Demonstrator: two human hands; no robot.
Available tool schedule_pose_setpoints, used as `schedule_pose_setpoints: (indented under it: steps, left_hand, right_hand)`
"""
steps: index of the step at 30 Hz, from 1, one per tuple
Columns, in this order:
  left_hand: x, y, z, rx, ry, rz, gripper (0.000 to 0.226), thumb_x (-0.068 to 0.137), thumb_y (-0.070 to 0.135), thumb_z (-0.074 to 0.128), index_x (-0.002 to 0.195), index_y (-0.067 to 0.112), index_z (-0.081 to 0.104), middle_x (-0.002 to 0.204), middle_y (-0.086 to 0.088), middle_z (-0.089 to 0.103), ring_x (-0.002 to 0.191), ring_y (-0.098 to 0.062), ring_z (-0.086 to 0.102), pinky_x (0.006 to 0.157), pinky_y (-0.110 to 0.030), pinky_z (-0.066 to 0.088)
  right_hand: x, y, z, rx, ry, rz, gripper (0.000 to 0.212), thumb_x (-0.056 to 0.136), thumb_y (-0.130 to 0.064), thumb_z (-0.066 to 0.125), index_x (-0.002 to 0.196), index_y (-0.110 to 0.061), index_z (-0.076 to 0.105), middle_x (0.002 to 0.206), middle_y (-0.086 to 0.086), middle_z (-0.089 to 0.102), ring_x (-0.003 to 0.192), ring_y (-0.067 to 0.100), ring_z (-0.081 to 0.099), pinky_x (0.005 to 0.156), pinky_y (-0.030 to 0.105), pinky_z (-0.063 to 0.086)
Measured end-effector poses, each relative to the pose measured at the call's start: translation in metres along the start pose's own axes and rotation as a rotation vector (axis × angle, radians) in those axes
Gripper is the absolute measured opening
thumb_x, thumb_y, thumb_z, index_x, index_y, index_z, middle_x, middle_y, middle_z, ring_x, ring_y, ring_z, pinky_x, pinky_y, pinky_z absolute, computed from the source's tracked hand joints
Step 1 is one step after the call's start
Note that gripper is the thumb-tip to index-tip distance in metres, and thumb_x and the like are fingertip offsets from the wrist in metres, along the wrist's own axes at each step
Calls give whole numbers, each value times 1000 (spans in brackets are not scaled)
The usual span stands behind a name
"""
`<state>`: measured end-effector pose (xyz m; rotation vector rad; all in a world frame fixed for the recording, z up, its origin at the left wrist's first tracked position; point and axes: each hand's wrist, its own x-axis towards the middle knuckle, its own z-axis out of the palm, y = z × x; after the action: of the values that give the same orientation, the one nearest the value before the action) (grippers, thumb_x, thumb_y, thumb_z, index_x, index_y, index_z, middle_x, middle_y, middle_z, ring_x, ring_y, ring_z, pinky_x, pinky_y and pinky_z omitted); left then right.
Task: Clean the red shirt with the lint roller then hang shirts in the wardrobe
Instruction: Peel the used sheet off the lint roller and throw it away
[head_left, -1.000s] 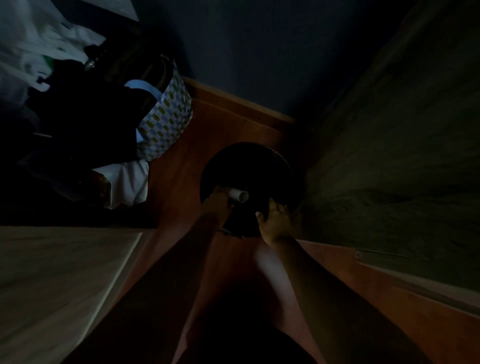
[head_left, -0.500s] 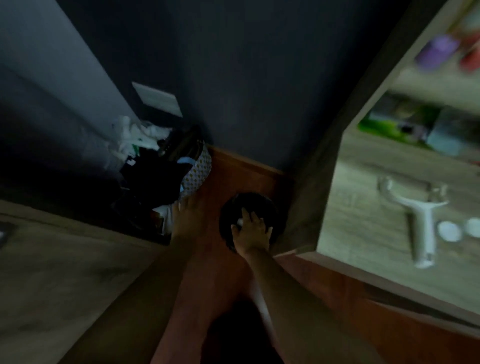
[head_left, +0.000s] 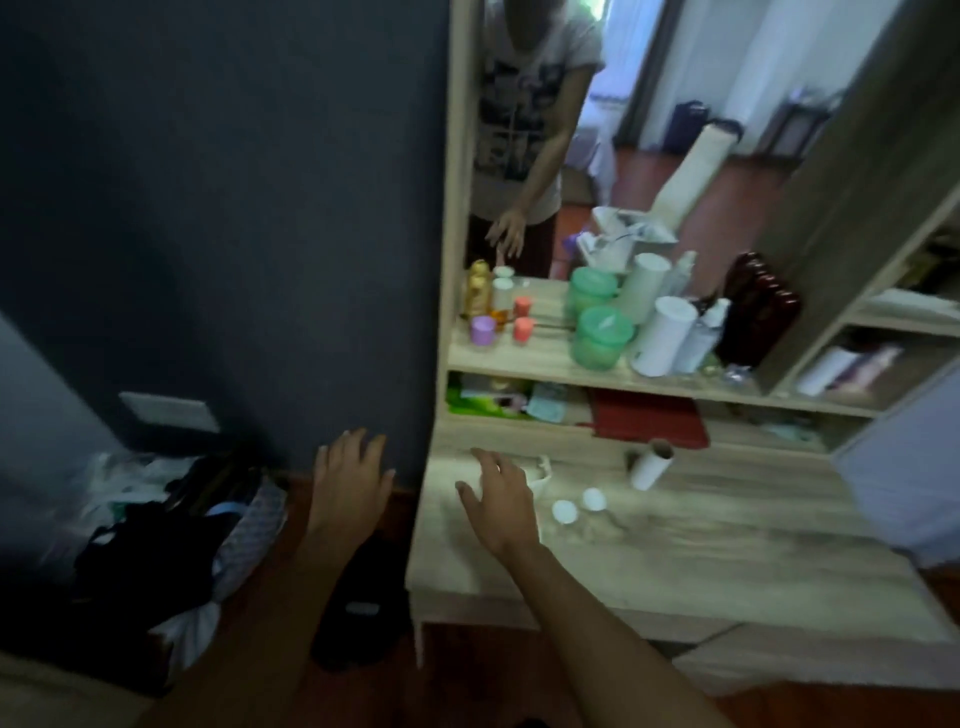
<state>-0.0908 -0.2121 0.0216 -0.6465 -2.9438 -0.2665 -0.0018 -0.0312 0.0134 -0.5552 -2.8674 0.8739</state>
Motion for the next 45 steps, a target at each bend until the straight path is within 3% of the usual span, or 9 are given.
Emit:
schedule_pose_setpoints:
  steps: [8,15,19,24,30,35,38,41,45]
  left_hand:
    - [43,168,28,-62,10,75,54,63,22,82,113,12,66,113,-15,64,101,-34,63,85,-48,51]
    - [41,236,70,-100,-47,53,50,61,26,84,107,15,68,108,-12,68,98,-29,67,84,-44,52]
    - [38,247,89,-91,-129,52,55,54,26,86,105,17,66,94,-7,69,80,-25,68,66,-30,56]
    - [27,261,113,-122,-405,29,46,94,22,49,139,19,41,133,-6,48,120,-24,49,94,-36,44]
    - [30,277,137,-74,-468,43,46,94,24,47,139,18,39,138,-7,42,120,-26,52,93,-38,46]
    - [29,276,149,-104,-447,73,34,67,23,81,97,16,66,97,-5,60,76,-18,67,61,-27,52]
    - [37,282,144,-403,-397,-80,35,88,31,60,118,13,57,119,-9,53,104,-24,58,87,-35,45]
    - [51,290,109,-942,-194,-382,37,88,46,56,103,14,67,95,-12,66,85,-25,63,76,-37,50]
    - [65,290,68,-1301,-232,-553,22,97,27,52,113,15,63,96,-4,64,90,-19,63,67,-24,51]
  right_hand:
    - [31,138,-117,-131,270,-56,43,82,-24,64,124,-16,58,122,7,58,119,31,51,102,39,37]
    - [53,223,-139,-237,28,170,63,90,-34,56,147,-27,30,160,12,13,147,35,7,118,44,14]
    - [65,252,-136,-145,-72,177,50,89,-14,52,138,-18,43,154,16,24,133,35,37,101,42,42]
    - [70,262,-133,97,68,193,11,84,-7,49,95,-10,53,107,10,49,77,25,52,66,37,46]
    - [78,270,-136,409,142,314,9,84,-11,60,90,-8,54,94,7,55,84,21,52,60,26,35]
    - [78,274,-140,496,112,353,11,87,-13,61,95,-11,55,90,1,57,85,21,55,63,28,41]
    - [82,270,-145,634,88,411,13,87,-13,62,98,-14,56,93,0,58,87,22,58,68,33,48]
    - [88,257,-149,778,15,418,12,87,-12,60,97,-19,60,103,4,59,93,21,58,78,44,54]
    - [92,224,-146,1042,-61,420,13,89,-3,58,96,-13,61,107,6,56,96,22,58,71,36,57]
